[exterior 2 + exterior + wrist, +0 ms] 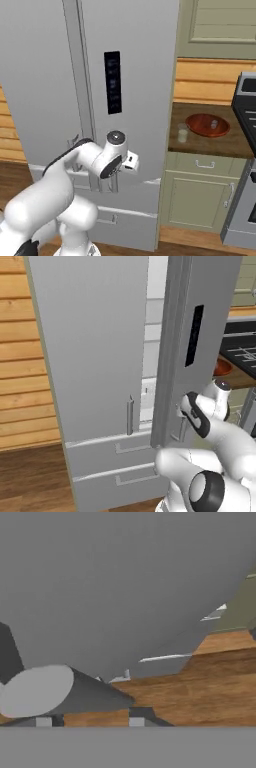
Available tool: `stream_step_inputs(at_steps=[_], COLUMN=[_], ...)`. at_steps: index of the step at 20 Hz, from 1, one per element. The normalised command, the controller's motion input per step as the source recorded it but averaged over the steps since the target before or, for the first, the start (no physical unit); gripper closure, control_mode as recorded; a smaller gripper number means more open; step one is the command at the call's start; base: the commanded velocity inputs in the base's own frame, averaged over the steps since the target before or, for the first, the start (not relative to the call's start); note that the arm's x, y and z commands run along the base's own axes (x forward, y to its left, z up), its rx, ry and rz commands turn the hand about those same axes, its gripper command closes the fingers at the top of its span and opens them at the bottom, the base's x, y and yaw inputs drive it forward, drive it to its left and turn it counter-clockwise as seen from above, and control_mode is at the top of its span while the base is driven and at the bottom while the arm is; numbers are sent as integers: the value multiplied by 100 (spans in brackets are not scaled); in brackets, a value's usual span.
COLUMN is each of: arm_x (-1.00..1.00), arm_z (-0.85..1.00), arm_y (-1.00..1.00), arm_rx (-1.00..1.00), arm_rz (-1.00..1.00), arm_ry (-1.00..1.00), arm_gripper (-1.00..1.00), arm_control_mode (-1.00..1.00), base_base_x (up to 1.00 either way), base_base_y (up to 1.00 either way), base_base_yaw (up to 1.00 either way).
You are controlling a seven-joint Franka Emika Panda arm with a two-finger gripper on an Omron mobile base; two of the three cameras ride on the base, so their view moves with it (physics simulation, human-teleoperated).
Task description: Grab a lemon wedge from the fridge and one ice cube from the ice bowl, and put them in the glass of lemonade.
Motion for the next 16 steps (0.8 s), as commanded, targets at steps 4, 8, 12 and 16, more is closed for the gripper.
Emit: stream_step_inputs(at_steps=[4, 8, 12, 16], arm_x=[-57, -52, -72, -100], arm_z=[0, -14, 3, 44], arm_y=[-100, -86, -78, -48], arm_rx=[10, 9, 8, 9], arm_rz=[-24, -28, -21, -11], arm_ry=[0, 0, -3, -15], arm_gripper=[100, -100, -100, -100], arm_control_mode=[-100, -100, -100, -100], base_base_x=[0, 0, 0, 0], base_base_y=[0, 0, 0, 0], base_base_yaw=[0, 0, 0, 0])
